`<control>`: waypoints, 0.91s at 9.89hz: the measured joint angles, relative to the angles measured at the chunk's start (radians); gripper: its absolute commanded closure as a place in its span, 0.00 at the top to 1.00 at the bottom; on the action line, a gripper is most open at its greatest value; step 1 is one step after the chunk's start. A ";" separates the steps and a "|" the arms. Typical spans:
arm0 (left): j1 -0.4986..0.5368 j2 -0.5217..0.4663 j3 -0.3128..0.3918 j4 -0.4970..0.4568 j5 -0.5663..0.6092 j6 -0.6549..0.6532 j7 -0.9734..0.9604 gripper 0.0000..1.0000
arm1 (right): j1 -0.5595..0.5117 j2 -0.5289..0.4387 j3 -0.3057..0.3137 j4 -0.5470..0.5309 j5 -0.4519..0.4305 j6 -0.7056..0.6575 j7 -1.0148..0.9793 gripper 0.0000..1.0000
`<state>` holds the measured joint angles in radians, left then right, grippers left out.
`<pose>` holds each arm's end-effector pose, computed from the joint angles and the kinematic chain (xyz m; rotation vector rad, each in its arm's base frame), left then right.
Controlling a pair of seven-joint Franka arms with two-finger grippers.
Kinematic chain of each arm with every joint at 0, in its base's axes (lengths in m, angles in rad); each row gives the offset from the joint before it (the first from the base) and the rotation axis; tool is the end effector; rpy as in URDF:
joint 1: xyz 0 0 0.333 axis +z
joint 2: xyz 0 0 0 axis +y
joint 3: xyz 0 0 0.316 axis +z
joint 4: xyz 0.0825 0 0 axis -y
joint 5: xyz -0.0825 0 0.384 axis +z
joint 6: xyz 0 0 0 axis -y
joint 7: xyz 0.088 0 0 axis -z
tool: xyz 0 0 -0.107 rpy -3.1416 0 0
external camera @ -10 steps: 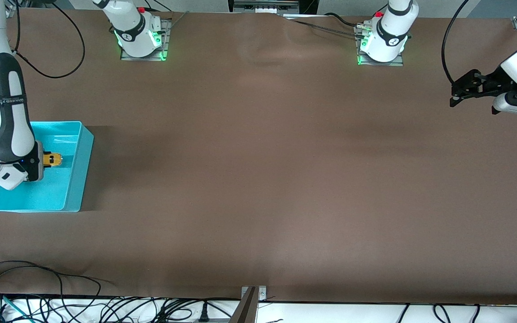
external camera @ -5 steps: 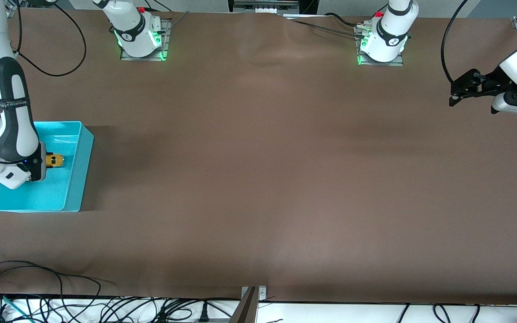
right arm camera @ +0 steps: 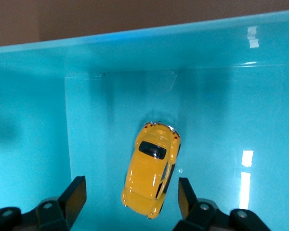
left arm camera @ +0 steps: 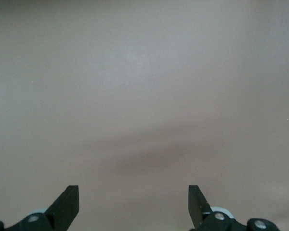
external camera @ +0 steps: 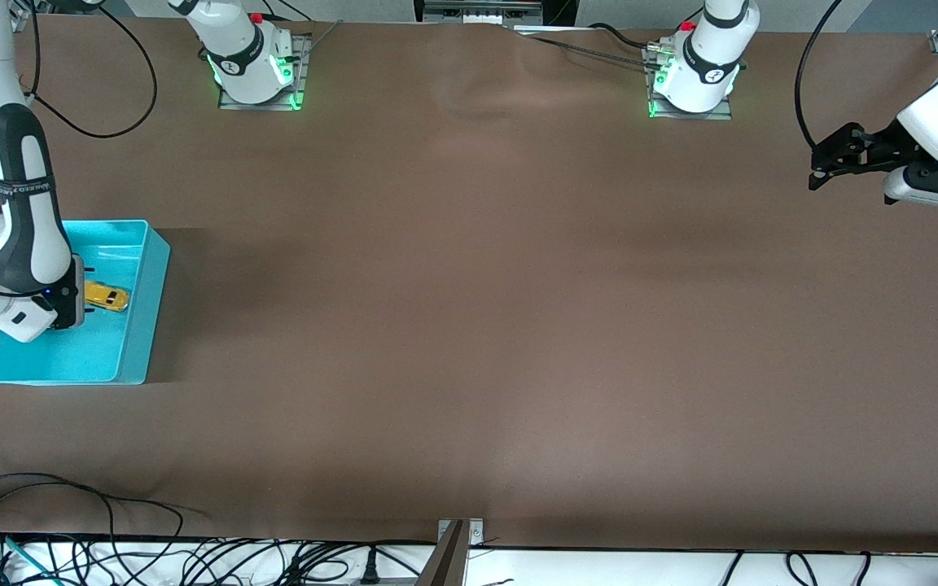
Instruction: Wind up and store yellow beetle car
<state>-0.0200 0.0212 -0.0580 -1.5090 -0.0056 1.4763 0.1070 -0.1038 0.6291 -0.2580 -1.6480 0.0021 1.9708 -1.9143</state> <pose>0.5499 -0.0432 0.6336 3.1194 -0.2900 -0.0842 0.6153 -0.2151 0.2364 -2.0598 -2.0728 0.3839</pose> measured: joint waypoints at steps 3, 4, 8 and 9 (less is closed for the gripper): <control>0.000 0.000 0.000 0.000 0.000 -0.002 0.000 1.00 | 0.002 -0.078 0.001 0.011 0.001 -0.046 0.008 1.00; 0.000 0.000 -0.002 0.001 0.000 -0.002 0.000 1.00 | 0.002 -0.115 0.002 0.013 0.006 -0.063 0.043 1.00; 0.000 -0.001 -0.004 0.004 0.000 -0.004 -0.003 1.00 | 0.017 -0.226 0.014 0.071 0.023 -0.225 0.387 1.00; 0.000 0.000 -0.002 0.010 0.000 -0.004 -0.003 1.00 | 0.033 -0.231 0.015 0.106 0.030 -0.269 0.484 1.00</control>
<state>-0.0196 0.0209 -0.0601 -1.4989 -0.0058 1.4727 0.1037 -0.0710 0.3983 -0.2425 -1.5417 0.0326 1.7020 -1.4298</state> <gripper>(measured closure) 0.000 0.000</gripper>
